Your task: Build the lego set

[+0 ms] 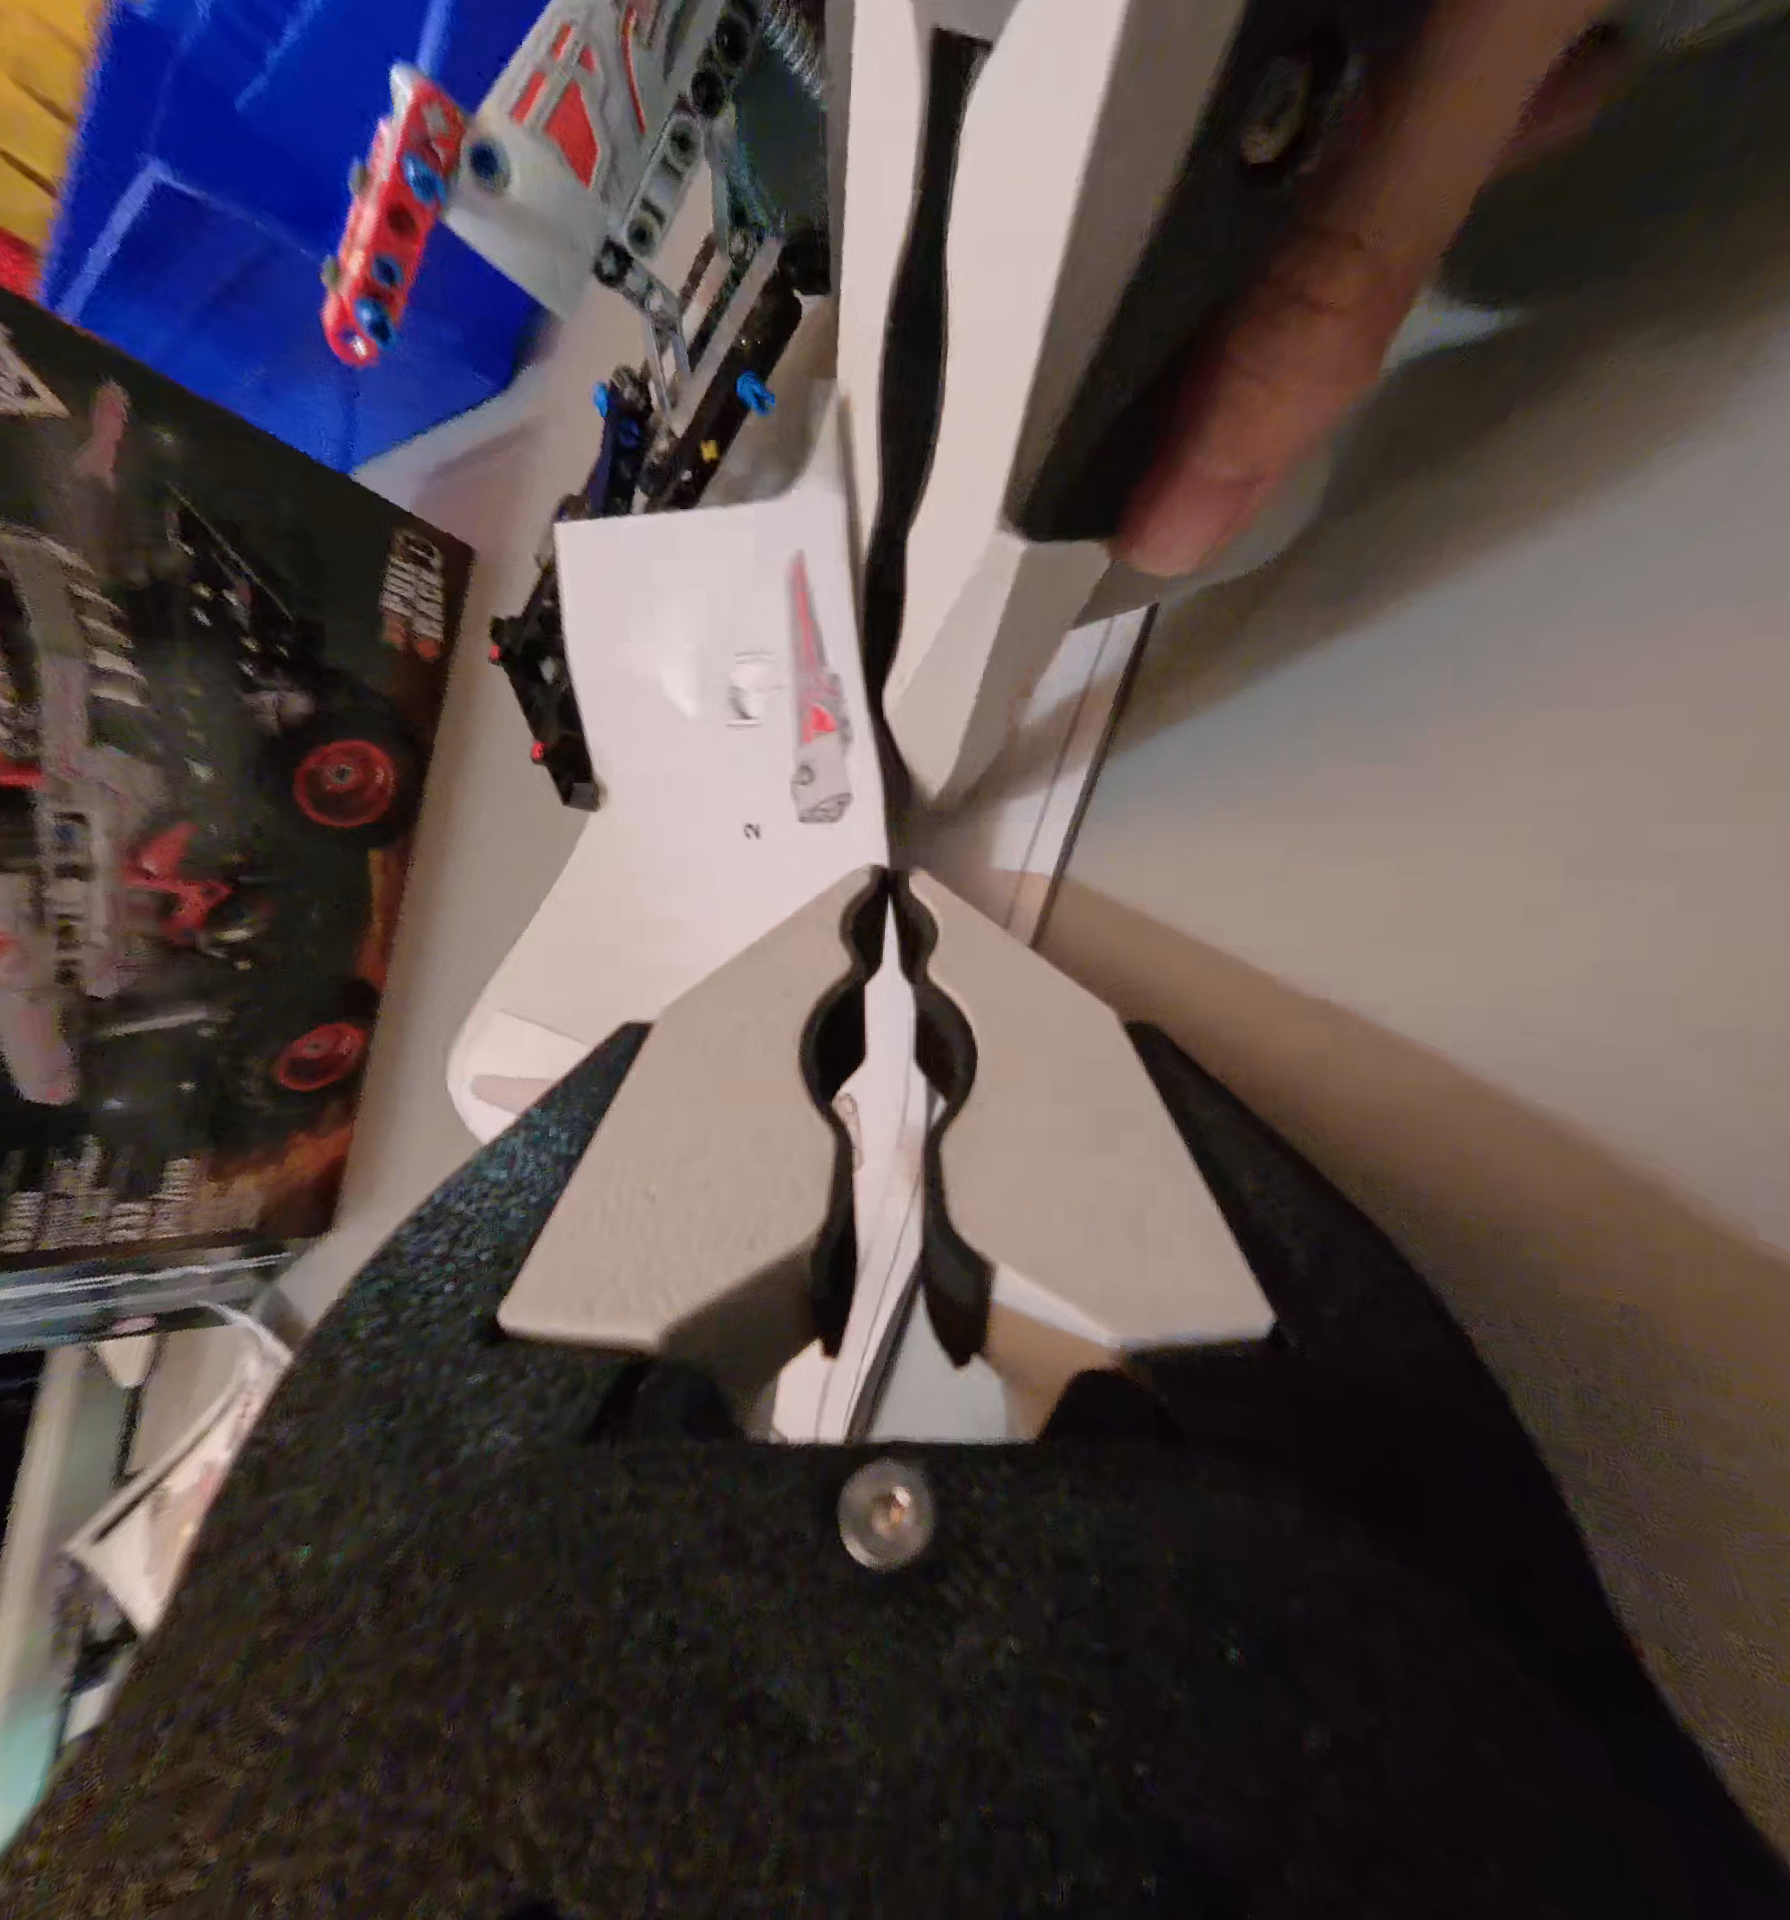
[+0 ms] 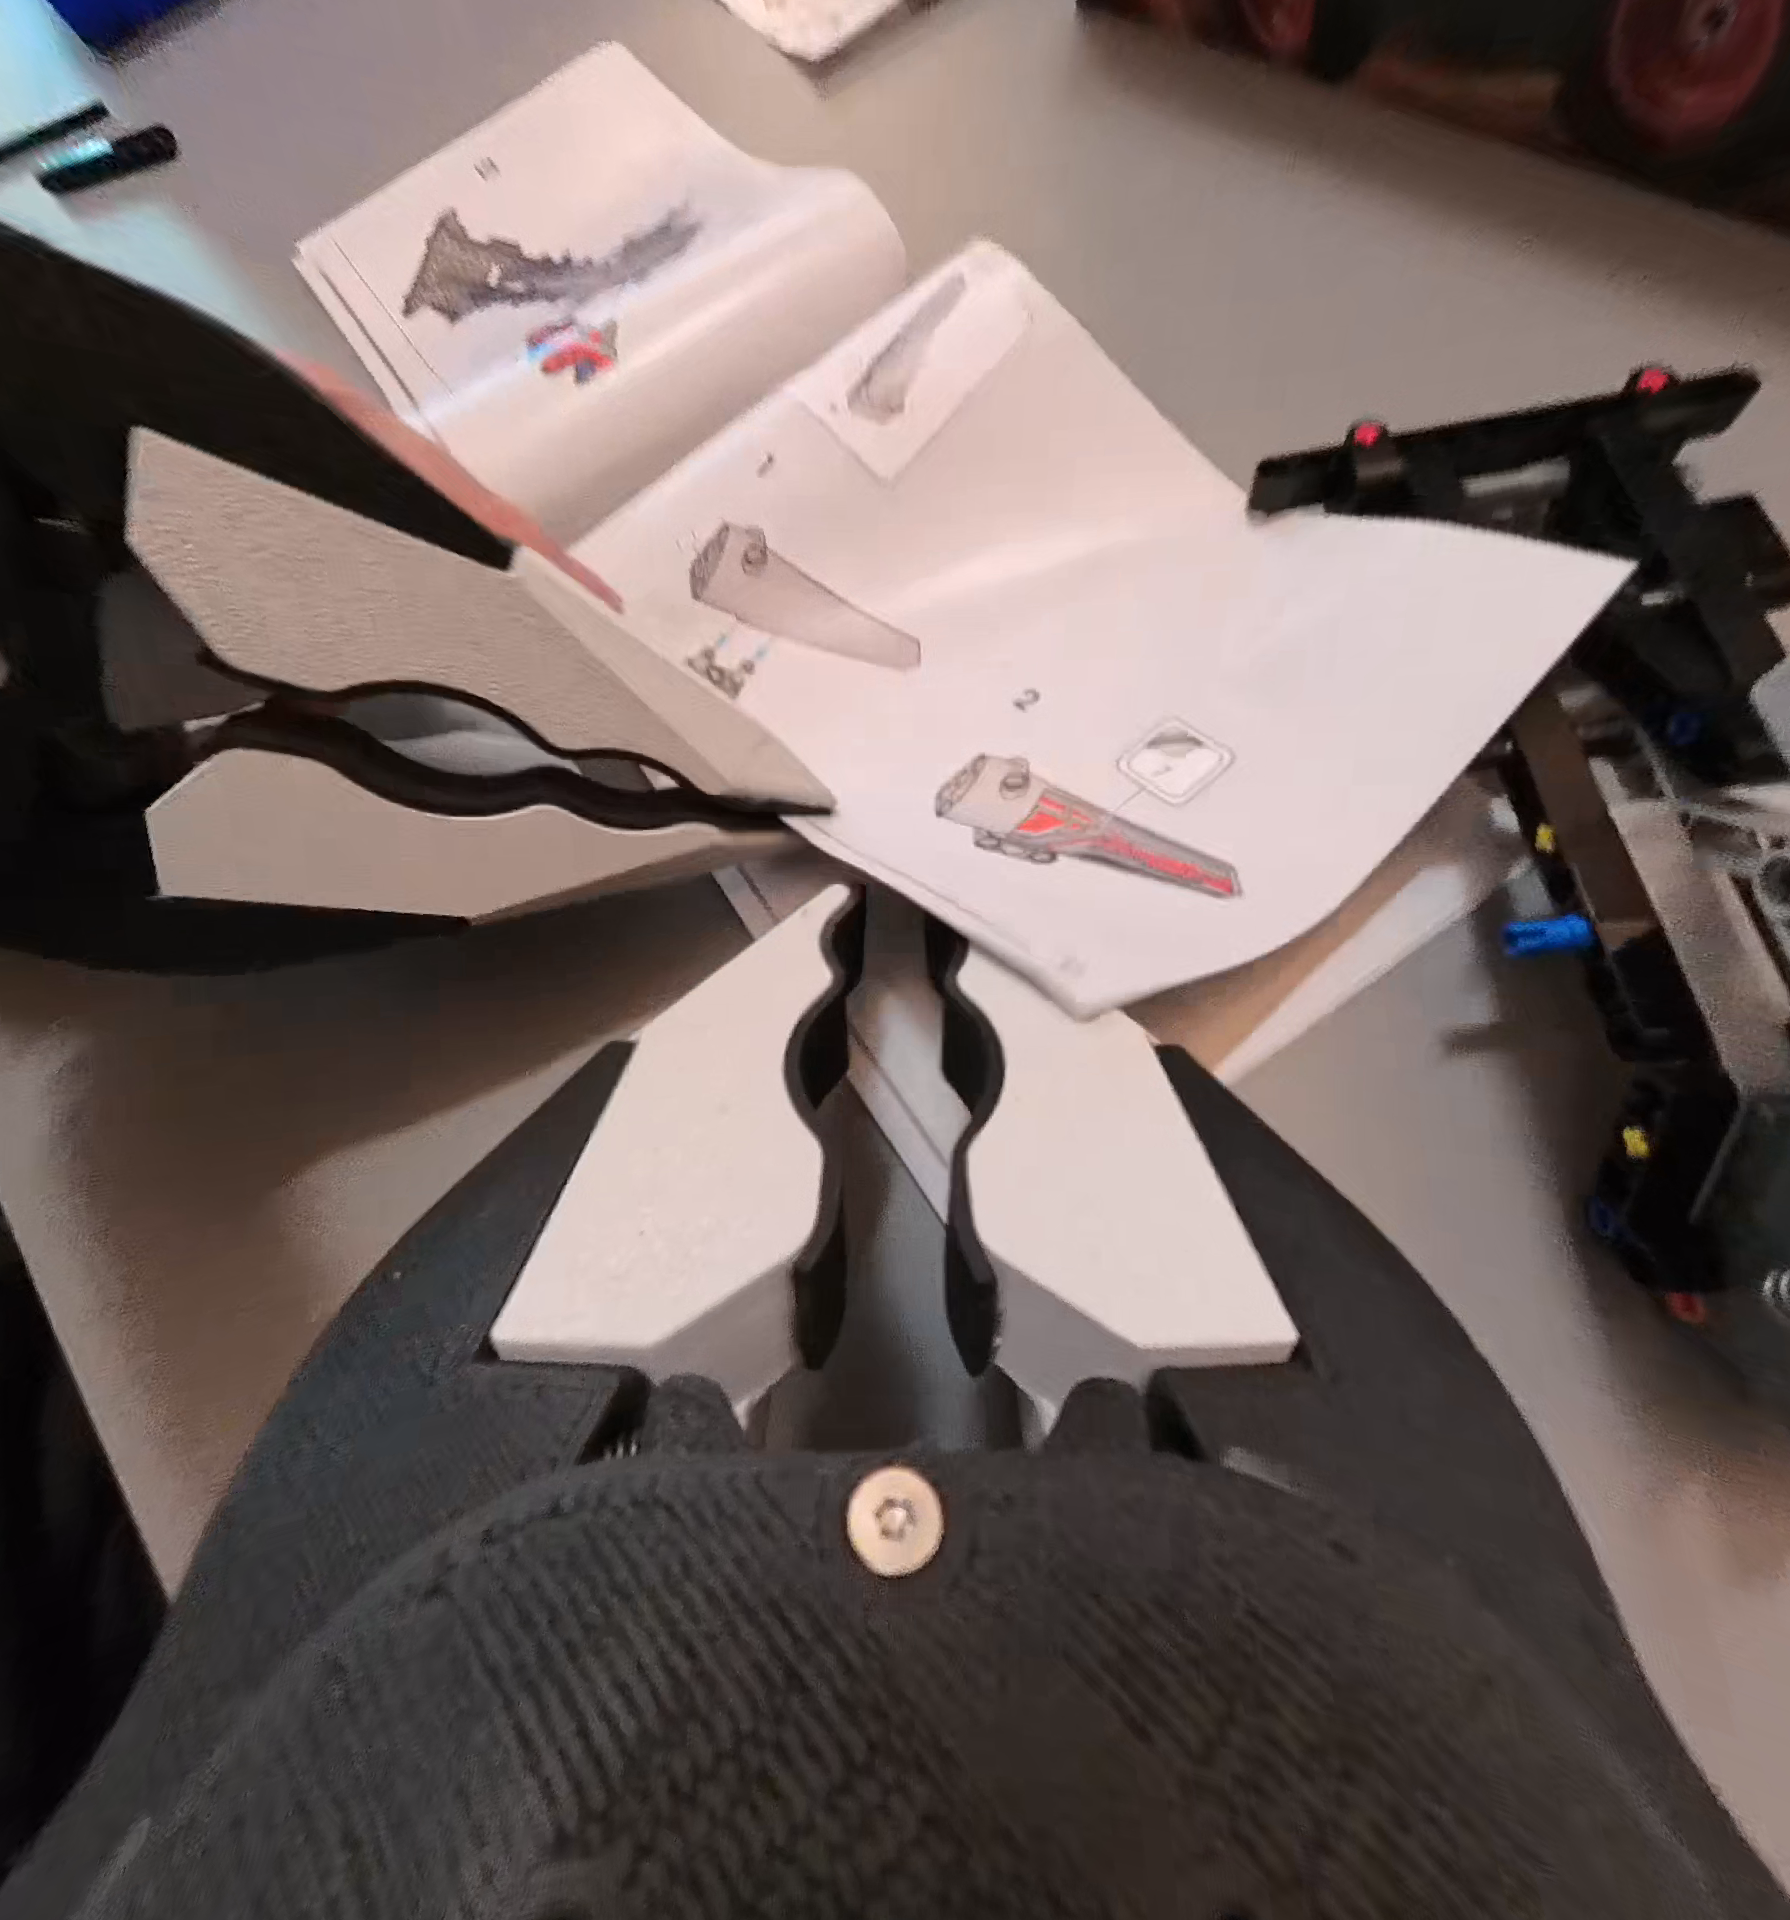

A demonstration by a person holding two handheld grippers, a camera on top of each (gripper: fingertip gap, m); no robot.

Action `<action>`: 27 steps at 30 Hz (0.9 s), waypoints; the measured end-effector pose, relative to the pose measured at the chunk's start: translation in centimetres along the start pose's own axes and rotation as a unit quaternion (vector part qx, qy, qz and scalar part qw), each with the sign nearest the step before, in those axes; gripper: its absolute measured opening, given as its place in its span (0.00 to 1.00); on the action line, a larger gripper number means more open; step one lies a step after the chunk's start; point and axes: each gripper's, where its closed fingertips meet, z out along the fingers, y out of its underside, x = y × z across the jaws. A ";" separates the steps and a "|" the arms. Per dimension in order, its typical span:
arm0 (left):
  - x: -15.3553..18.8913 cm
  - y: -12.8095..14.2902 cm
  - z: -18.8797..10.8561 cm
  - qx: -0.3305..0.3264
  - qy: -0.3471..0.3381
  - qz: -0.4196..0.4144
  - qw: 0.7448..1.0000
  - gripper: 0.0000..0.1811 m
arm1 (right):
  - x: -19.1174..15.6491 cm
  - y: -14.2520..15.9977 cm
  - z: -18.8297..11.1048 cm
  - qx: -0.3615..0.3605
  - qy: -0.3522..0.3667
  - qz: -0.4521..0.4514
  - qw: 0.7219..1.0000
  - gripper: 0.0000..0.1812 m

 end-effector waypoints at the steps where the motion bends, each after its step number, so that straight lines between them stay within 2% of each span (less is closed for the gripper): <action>1: 0.1 -0.1 0.0 0.000 -0.013 0.013 1.000 0.00 | 0.0 0.4 -0.1 -0.007 -0.003 0.005 1.000 0.09; 5: -0.2 -0.2 -0.3 -0.004 -0.063 0.049 0.997 0.00 | -0.4 0.5 -0.7 0.007 -0.042 0.044 0.998 0.18; 13: -2.1 -0.6 -1.8 0.012 -0.137 0.060 0.989 0.00 | -0.4 -0.6 -2.0 0.069 -0.103 0.141 0.982 0.20; 17: -3.0 -0.5 -2.5 0.021 -0.159 0.058 0.985 0.00 | -1.2 -2.6 -3.4 0.143 -0.162 0.173 0.961 0.22; 21: -3.1 -0.4 -2.6 0.020 -0.168 0.066 0.983 0.00 | 0.0 -4.4 -4.1 0.206 -0.128 0.166 0.956 0.24; 27: -2.5 -0.4 -2.2 0.022 -0.152 0.064 0.986 0.00 | 0.5 -4.5 -3.9 0.213 -0.107 0.170 0.956 0.19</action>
